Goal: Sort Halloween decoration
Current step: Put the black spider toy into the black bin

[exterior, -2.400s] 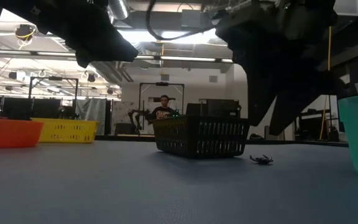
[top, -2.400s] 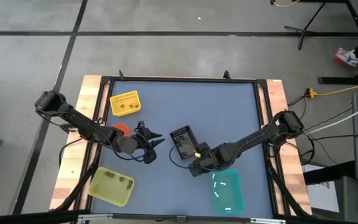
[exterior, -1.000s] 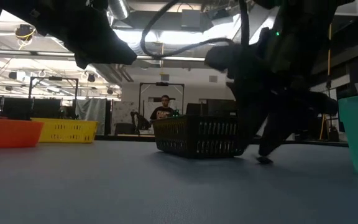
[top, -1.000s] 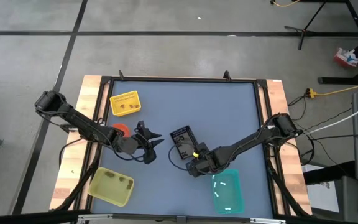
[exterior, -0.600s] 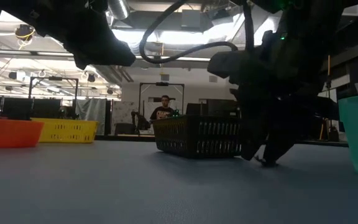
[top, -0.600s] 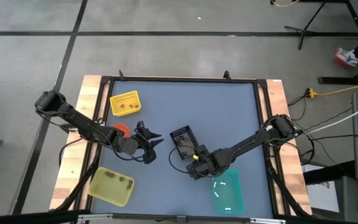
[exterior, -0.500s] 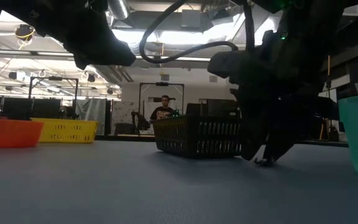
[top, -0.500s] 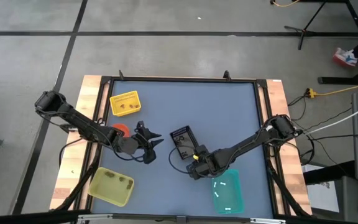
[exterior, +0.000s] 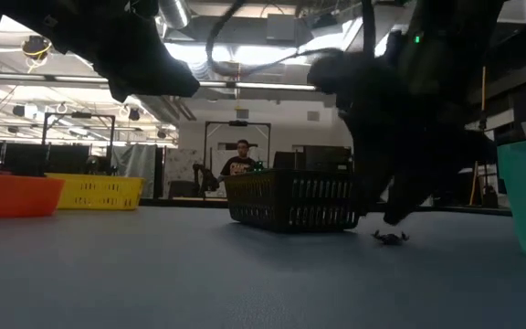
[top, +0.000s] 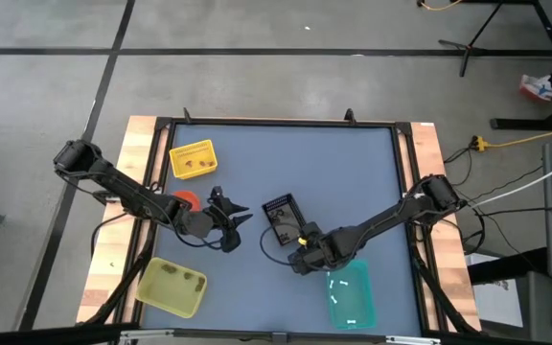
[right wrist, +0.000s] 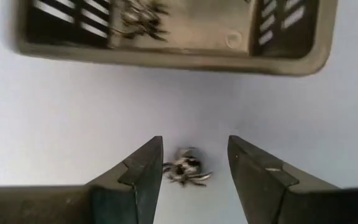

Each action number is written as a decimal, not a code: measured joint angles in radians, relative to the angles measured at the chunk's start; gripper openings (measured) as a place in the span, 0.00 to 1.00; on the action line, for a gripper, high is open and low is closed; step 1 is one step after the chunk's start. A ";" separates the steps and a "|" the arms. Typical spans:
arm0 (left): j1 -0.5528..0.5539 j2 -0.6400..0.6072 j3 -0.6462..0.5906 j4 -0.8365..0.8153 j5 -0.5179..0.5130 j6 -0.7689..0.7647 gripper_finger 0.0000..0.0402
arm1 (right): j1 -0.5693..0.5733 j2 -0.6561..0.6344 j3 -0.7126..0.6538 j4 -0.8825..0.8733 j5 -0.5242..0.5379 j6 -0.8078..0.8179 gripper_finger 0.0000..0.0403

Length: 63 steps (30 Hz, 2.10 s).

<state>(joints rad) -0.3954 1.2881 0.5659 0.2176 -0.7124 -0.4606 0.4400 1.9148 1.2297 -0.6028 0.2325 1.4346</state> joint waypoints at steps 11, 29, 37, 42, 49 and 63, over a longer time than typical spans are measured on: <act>0.000 0.000 0.000 0.000 0.000 0.000 0.23 | 0.039 -0.013 0.001 0.088 0.023 -0.081 0.45; 0.000 0.000 0.000 0.000 0.000 -0.003 0.23 | 0.077 -0.014 0.002 0.046 0.038 -0.053 0.45; 0.000 0.000 0.000 0.000 0.000 -0.003 0.23 | 0.077 0.023 0.003 0.049 0.029 -0.053 0.45; 0.000 0.000 0.000 0.001 0.000 -0.003 0.23 | 0.077 0.037 0.003 0.048 0.031 -0.053 0.45; 0.000 0.000 0.000 0.001 0.000 -0.003 0.23 | 0.070 0.041 0.004 0.042 0.072 -0.053 0.45; 0.000 0.000 0.000 0.001 0.000 -0.003 0.23 | 0.055 0.049 0.004 0.027 0.083 -0.053 0.44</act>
<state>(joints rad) -0.3954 1.2881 0.5659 0.2182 -0.7124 -0.4631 0.4950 1.9640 1.2339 -0.5756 0.3157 1.3816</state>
